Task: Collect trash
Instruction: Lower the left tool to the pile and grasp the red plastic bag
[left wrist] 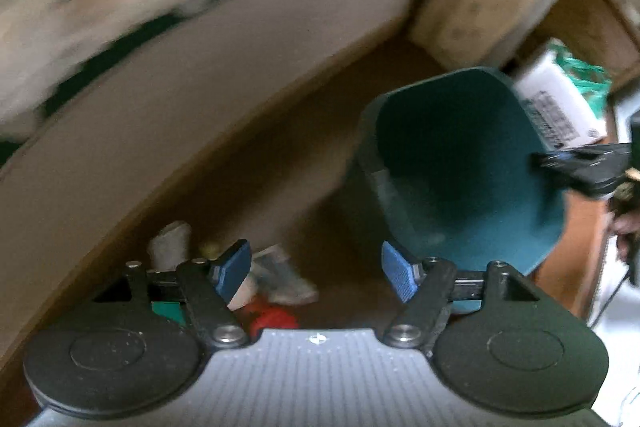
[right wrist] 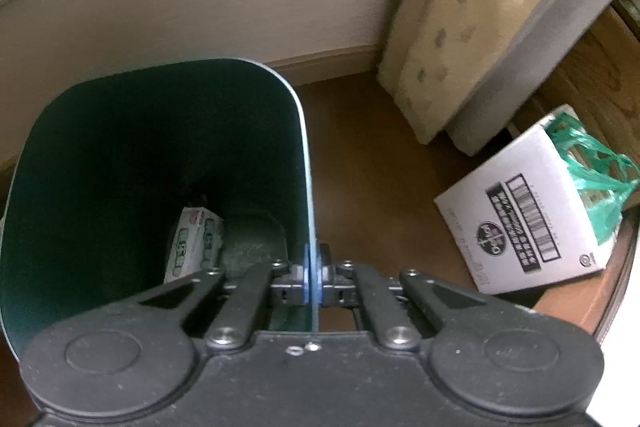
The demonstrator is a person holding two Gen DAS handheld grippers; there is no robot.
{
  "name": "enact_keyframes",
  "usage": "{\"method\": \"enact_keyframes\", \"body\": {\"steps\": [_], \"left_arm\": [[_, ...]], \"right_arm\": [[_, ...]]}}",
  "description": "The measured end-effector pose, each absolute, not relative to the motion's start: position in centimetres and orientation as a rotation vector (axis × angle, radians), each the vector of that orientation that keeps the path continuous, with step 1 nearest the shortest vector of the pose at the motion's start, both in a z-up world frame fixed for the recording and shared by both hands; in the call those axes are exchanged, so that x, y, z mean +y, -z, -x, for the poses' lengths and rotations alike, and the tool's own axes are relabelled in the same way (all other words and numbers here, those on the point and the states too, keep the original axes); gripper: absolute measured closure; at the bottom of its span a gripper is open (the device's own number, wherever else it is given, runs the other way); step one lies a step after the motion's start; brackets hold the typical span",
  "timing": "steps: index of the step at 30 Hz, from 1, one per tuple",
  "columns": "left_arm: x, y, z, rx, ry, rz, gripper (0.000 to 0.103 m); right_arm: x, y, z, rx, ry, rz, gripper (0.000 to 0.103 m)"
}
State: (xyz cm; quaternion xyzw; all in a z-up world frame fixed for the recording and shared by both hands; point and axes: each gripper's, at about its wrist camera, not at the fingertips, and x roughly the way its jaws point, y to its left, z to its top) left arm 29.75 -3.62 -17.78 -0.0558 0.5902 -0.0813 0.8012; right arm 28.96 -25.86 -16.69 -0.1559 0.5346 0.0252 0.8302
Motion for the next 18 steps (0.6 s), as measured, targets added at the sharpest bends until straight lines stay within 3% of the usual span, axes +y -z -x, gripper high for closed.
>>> {"method": "enact_keyframes", "body": {"steps": [8, 18], "left_arm": [[-0.3, 26.9, -26.7, 1.431, 0.119, 0.091, 0.032], [-5.2, 38.9, -25.8, 1.59, 0.21, 0.077, 0.031]], "right_arm": [[-28.1, 16.2, -29.0, 1.145, 0.001, 0.305, 0.102], [-28.7, 16.5, -29.0, 1.134, 0.01, 0.277, 0.101]]}}
